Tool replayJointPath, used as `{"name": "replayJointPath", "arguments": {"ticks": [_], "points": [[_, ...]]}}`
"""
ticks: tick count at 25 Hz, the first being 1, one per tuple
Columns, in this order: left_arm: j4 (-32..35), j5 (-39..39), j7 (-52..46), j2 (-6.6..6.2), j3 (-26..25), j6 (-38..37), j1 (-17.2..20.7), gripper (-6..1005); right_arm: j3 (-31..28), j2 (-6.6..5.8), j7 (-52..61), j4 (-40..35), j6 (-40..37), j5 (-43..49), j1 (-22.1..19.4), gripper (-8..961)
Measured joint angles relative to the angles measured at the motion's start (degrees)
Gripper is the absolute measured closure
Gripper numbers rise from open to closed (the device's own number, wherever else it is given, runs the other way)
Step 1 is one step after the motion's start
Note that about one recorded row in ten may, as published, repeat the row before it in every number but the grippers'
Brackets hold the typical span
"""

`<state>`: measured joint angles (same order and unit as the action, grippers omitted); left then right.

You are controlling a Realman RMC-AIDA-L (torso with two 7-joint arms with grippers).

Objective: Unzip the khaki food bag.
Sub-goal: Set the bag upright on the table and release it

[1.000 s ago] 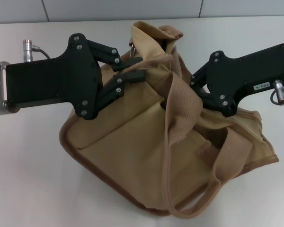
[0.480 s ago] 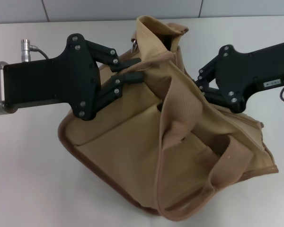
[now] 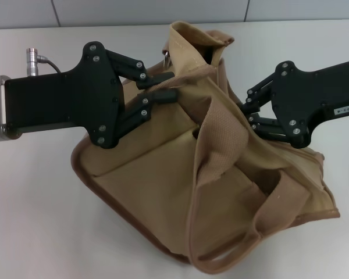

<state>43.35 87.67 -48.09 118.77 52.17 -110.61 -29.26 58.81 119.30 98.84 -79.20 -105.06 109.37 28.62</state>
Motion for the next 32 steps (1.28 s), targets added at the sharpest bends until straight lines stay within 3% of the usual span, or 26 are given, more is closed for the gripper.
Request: {"name": "replayJointPath", "arguments": {"ticks": [6,12,20,26,32], "points": [[0.5,0.0,-0.03,0.07,0.64,-0.07,0.03,912,0.08,-0.02,0.04,0.8,0.82,0.23,0.82,799],[0.51,0.0,0.1,0.06,0.9,-0.07,-0.09,912,0.07,-0.12,-0.13,4.08,1.55,0.48,2.24,582],[0.71,0.0,0.24,0.06,1.45,0.1,-0.58,912,1.64,-0.11,-1.41,7.56,2.16,0.79,4.17,379],[0.71,0.01,0.41,0.06,1.56,0.03,-0.73,912,4.72,-0.07,-1.78,7.69,4.47,0.84,4.4,359],[0.69,0.06,0.43,0.14,1.81,0.05,-0.96,912,7.39,0.05,-1.87,7.75,5.62,1.71,4.86,432]]}}
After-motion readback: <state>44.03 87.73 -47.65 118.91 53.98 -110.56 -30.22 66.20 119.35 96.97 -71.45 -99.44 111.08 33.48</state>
